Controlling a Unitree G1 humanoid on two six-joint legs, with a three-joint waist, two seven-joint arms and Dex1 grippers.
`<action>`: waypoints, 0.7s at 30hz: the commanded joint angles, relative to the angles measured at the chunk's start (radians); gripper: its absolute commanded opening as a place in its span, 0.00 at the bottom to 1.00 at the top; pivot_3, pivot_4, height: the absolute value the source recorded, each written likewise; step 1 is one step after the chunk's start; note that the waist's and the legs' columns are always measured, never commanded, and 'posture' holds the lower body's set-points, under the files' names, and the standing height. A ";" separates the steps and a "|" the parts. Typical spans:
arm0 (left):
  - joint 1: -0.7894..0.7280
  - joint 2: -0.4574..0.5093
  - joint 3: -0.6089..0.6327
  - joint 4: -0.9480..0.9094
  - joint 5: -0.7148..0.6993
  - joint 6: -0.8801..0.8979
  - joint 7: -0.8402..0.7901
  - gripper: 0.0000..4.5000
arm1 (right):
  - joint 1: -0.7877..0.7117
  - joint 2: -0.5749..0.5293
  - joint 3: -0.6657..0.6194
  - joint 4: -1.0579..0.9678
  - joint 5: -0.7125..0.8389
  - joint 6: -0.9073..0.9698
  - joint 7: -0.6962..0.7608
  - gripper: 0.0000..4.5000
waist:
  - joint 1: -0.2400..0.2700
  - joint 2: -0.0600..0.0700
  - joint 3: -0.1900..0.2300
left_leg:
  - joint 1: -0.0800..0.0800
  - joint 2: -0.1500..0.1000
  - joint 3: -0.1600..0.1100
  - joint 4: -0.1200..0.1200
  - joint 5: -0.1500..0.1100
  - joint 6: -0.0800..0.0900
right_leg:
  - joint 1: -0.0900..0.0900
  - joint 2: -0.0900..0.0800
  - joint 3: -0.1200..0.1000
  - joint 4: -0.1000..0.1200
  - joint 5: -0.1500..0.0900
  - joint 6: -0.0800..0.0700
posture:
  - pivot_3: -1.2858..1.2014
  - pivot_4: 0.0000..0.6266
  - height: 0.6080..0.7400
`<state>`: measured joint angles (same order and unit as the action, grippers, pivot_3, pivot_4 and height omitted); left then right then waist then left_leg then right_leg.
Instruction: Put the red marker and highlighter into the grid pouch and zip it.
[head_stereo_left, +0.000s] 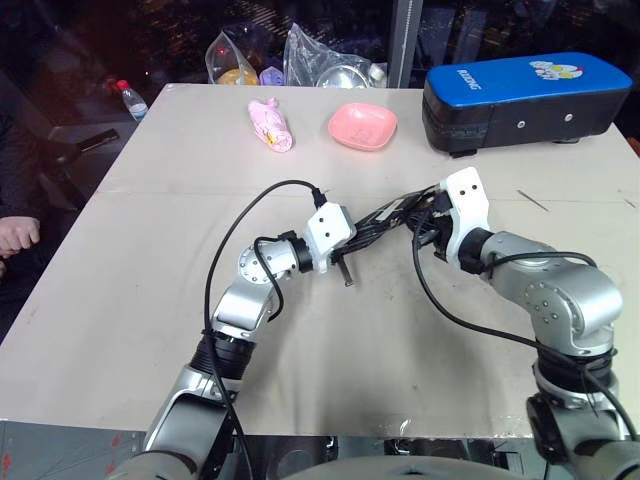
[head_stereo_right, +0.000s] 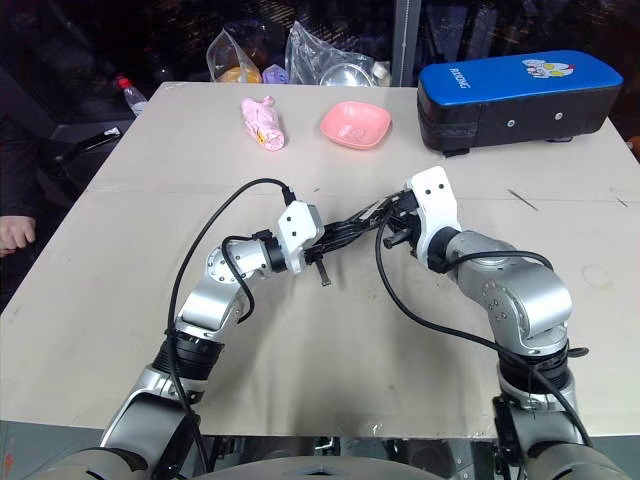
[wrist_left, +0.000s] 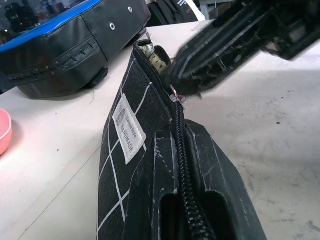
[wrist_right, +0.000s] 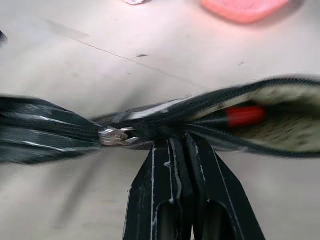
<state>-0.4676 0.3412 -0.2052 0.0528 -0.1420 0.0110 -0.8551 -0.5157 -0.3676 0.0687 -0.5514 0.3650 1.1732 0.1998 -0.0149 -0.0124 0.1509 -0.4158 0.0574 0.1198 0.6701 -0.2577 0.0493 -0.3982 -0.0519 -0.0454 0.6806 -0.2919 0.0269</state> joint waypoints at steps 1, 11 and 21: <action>-0.004 -0.001 0.005 -0.024 -0.010 -0.021 -0.005 0.00 | -0.033 -0.049 0.023 -0.040 -0.114 -0.107 -0.059 0.01 | 0.001 0.000 0.000 | 0.000 0.000 0.000 0.000 0.000 0.000 | 0.000 0.000 0.000 0.000 0.000 0.000 | 0.52 0.24 1.00; 0.002 -0.004 0.003 -0.021 -0.008 -0.026 -0.003 0.00 | -0.006 0.012 -0.074 0.020 -0.217 -0.200 -0.168 0.01 | 0.002 0.000 0.000 | 0.000 0.000 0.000 0.000 0.000 0.000 | 0.000 0.000 0.000 0.000 0.000 0.000 | 0.52 0.24 1.00; 0.015 0.002 0.015 -0.019 -0.003 -0.023 0.016 0.00 | 0.001 0.159 -0.305 0.082 -0.235 -0.206 -0.324 0.01 | 0.001 0.000 0.000 | 0.000 0.000 0.001 0.000 0.000 0.000 | 0.000 0.000 0.000 0.000 0.000 0.000 | 0.52 0.24 1.00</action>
<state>-0.4664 0.3307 -0.2062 0.0523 -0.1434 -0.0071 -0.8467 -0.5043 -0.2045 -0.1533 -0.4474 0.1538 0.9914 -0.0775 -0.0143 -0.0124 0.1509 -0.4155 0.0576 0.1207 0.6696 -0.2575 0.0489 -0.3981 -0.0519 -0.0450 0.6805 -0.2918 0.0270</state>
